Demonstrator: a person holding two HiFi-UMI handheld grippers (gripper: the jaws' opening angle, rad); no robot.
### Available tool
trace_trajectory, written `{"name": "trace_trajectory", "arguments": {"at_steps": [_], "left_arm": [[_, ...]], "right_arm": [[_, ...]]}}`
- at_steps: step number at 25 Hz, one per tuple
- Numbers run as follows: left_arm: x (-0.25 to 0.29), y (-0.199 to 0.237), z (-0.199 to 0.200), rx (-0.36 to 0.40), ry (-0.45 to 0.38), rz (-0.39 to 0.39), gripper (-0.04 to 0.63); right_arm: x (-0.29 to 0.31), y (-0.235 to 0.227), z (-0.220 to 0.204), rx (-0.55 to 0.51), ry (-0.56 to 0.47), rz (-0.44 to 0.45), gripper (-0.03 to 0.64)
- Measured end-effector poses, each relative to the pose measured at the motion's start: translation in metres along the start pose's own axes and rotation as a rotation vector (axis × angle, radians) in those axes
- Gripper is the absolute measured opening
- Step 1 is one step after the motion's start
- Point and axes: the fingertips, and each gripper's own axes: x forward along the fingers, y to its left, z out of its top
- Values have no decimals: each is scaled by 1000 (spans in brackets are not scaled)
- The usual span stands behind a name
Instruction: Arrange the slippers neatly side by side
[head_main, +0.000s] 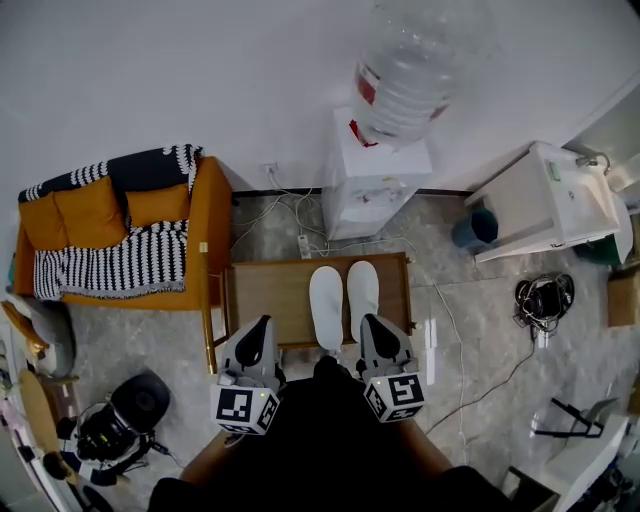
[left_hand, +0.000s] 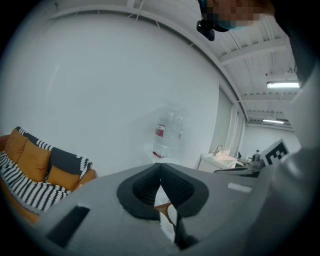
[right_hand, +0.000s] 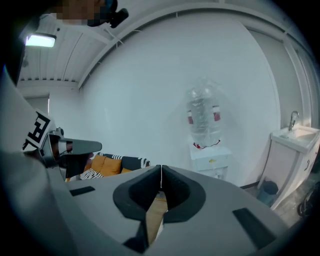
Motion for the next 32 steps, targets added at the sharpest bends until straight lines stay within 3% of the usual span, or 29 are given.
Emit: {"name": "trace_trajectory", "arguments": {"at_steps": [3,9,32], "left_arm": [[1,-3,-3,11,1,-18,12],[4,3,8,-9,-40,-1,12],[9,-7,7,12,-45,-44,12]], "right_arm": [[-8,6,2,-36,-18,-3,14],[-7,5,-6,9,23,-7,11],[-8,2,-5,0,16,-21,12]]}}
